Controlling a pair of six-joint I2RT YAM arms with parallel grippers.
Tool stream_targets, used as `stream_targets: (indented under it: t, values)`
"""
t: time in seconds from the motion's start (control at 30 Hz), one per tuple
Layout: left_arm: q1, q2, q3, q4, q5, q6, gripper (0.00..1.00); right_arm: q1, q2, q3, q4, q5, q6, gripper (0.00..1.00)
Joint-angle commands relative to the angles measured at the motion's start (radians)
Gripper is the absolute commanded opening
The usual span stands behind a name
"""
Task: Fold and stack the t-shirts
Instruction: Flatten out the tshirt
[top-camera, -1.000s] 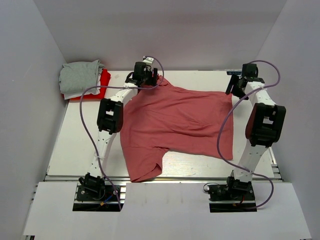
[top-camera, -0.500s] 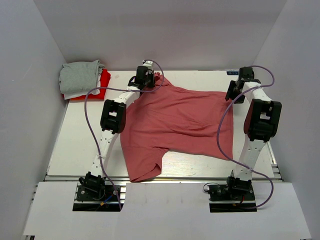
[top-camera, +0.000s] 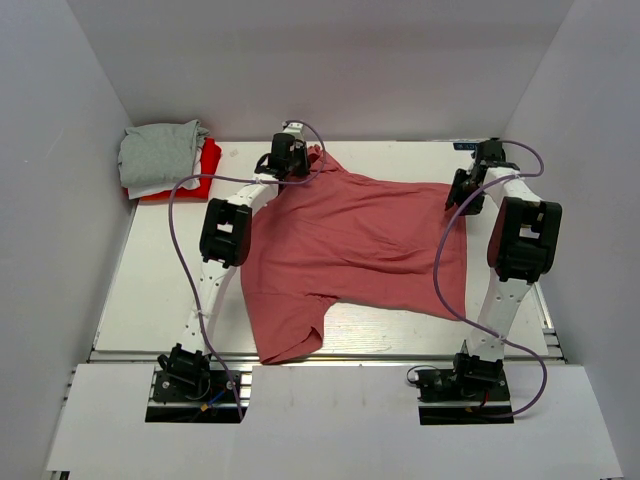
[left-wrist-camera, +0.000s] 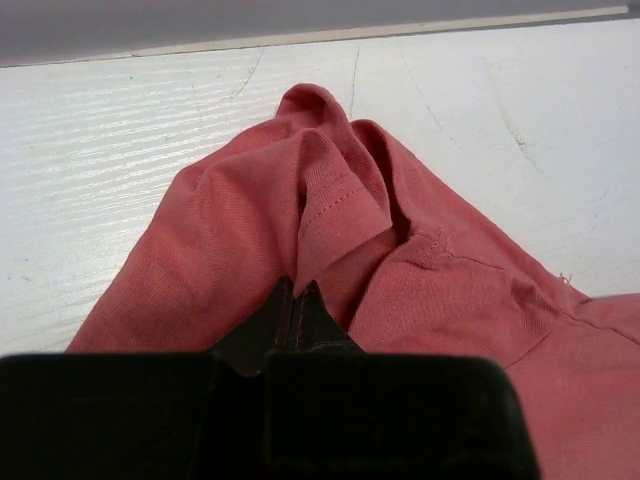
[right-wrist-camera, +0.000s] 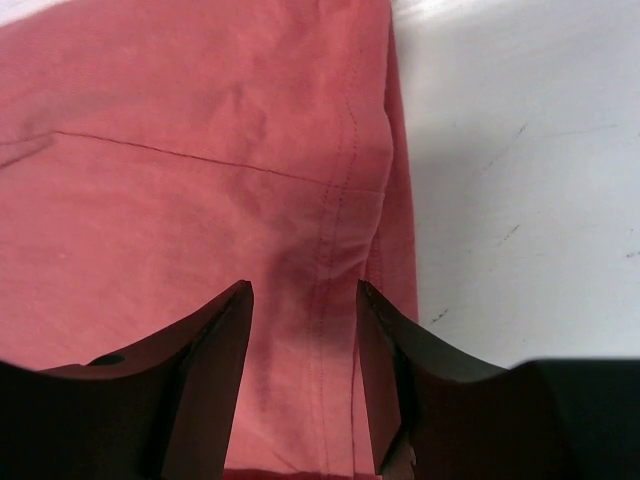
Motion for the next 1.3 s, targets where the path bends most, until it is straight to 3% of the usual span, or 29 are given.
stream_targets:
  t: [0.0,0.43,0.63,0.73,0.8,0.83,0.93,1.27]
  values:
    - [0.000,-0.116,-0.012,0.005,0.019,-0.011,0.00,-0.011,-0.020,-0.023,-0.022,0.024,0.010,0.52]
    - [0.000,-0.154,-0.057,0.005,-0.012,-0.002,0.00,-0.020,-0.048,-0.095,0.032,-0.062,0.018,0.52]
    - [0.000,-0.154,-0.066,0.014,-0.012,-0.002,0.00,-0.020,-0.059,-0.095,0.097,-0.129,0.039,0.42]
    - [0.000,-0.154,-0.066,0.014,-0.012,-0.002,0.00,-0.020,-0.054,-0.080,0.106,-0.125,0.047,0.29]
    - [0.000,-0.154,-0.066,0.014,-0.012,-0.002,0.00,-0.020,-0.051,-0.071,0.103,-0.118,0.053,0.26]
    - [0.000,-0.154,-0.066,0.014,-0.012,-0.002,0.00,-0.022,-0.051,-0.068,0.104,-0.112,0.058,0.14]
    - [0.000,-0.154,-0.057,0.014,-0.012,-0.002,0.00,-0.023,-0.048,-0.057,0.104,-0.083,0.058,0.00]
    - [0.018,-0.203,-0.016,0.014,-0.053,0.007,0.00,-0.034,-0.111,0.001,0.176,0.056,0.049,0.00]
